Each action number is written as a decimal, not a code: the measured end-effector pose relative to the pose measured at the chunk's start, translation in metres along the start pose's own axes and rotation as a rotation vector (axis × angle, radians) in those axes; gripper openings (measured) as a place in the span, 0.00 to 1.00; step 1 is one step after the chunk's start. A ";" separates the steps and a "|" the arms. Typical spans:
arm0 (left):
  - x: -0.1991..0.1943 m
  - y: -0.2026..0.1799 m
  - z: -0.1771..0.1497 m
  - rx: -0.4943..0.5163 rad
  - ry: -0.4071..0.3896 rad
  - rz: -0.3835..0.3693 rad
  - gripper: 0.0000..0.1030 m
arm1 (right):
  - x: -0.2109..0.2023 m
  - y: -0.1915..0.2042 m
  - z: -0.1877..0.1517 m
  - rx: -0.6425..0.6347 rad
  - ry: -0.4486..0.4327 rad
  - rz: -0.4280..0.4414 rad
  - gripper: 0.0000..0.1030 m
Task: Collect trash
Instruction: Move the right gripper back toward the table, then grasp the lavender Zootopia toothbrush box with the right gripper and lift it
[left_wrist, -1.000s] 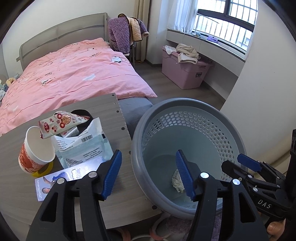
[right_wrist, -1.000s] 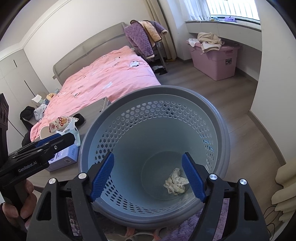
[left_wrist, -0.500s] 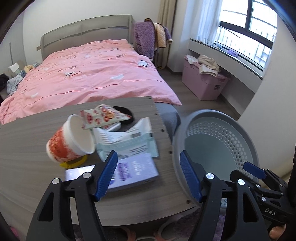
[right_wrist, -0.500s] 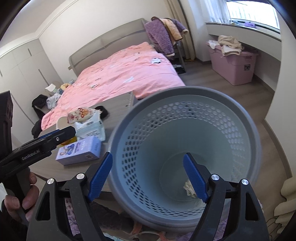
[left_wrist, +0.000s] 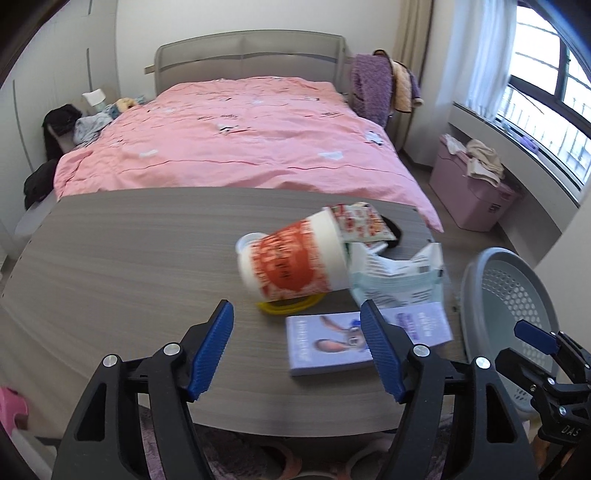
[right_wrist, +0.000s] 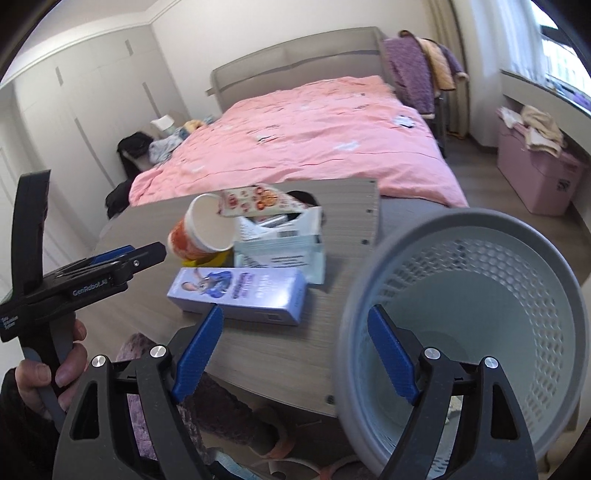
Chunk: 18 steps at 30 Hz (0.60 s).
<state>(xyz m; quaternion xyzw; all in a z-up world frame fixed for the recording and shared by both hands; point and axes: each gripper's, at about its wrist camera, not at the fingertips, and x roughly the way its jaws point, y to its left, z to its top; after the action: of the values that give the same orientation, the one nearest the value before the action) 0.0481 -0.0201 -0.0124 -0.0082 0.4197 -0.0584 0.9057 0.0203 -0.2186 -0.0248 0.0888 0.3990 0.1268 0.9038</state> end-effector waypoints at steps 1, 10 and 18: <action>0.001 0.007 -0.001 -0.011 0.002 0.008 0.66 | 0.003 0.003 0.002 -0.014 0.006 0.010 0.77; 0.002 0.042 -0.003 -0.070 -0.004 0.043 0.66 | 0.048 0.025 0.023 -0.134 0.087 0.075 0.78; 0.006 0.059 0.001 -0.111 -0.001 0.069 0.66 | 0.082 0.034 0.033 -0.206 0.159 0.108 0.78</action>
<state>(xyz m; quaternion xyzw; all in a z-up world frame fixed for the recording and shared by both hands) 0.0585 0.0373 -0.0202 -0.0440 0.4219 -0.0039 0.9056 0.0932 -0.1638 -0.0510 0.0064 0.4490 0.2221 0.8655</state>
